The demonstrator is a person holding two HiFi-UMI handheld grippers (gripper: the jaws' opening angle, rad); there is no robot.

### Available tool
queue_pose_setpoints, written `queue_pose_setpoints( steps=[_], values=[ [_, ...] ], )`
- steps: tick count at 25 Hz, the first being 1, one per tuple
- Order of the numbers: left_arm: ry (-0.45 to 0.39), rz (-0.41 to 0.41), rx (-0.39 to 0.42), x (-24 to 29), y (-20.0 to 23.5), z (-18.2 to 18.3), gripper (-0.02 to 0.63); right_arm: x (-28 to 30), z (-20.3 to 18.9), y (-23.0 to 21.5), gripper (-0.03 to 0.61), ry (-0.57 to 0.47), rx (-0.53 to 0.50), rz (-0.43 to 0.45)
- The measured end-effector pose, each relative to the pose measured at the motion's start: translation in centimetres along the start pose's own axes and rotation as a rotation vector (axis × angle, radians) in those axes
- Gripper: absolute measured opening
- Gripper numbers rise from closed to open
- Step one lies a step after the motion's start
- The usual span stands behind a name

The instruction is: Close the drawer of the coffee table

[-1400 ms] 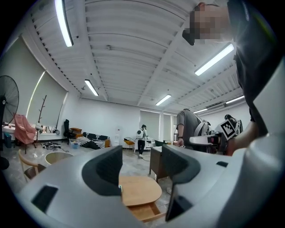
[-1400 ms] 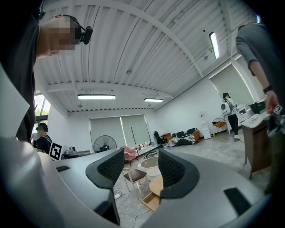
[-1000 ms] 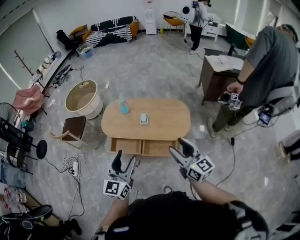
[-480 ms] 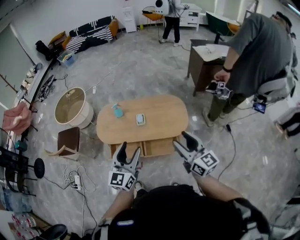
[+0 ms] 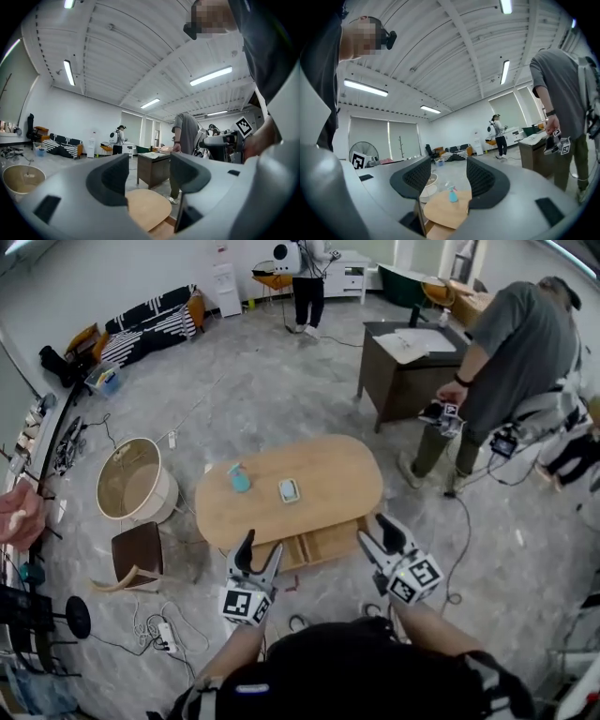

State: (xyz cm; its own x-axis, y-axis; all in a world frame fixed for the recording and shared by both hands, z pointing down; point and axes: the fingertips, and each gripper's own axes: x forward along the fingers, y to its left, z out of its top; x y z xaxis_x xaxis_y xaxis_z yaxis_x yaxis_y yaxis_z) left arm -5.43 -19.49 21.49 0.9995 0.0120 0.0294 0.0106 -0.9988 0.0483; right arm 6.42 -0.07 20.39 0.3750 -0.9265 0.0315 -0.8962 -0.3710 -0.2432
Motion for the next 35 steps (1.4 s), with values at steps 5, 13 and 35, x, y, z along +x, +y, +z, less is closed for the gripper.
queue_pose_setpoints(
  steps=[5,13,35],
  values=[
    [0.029,-0.094,0.009,2.1,-0.3,-2.0,0.261,-0.8,-1.5,-0.5,0.215,-0.007,0.013,-0.087],
    [0.031,-0.118,0.040,5.7,-6.4,-2.7,0.261,-6.9,-1.3,-6.4,0.215,-0.028,0.015,-0.178],
    [0.224,-0.198,-0.008,7.4,-9.4,-15.2,0.261,-8.5,-14.3,-11.3,0.213,0.197,-0.004,-0.264]
  ],
)
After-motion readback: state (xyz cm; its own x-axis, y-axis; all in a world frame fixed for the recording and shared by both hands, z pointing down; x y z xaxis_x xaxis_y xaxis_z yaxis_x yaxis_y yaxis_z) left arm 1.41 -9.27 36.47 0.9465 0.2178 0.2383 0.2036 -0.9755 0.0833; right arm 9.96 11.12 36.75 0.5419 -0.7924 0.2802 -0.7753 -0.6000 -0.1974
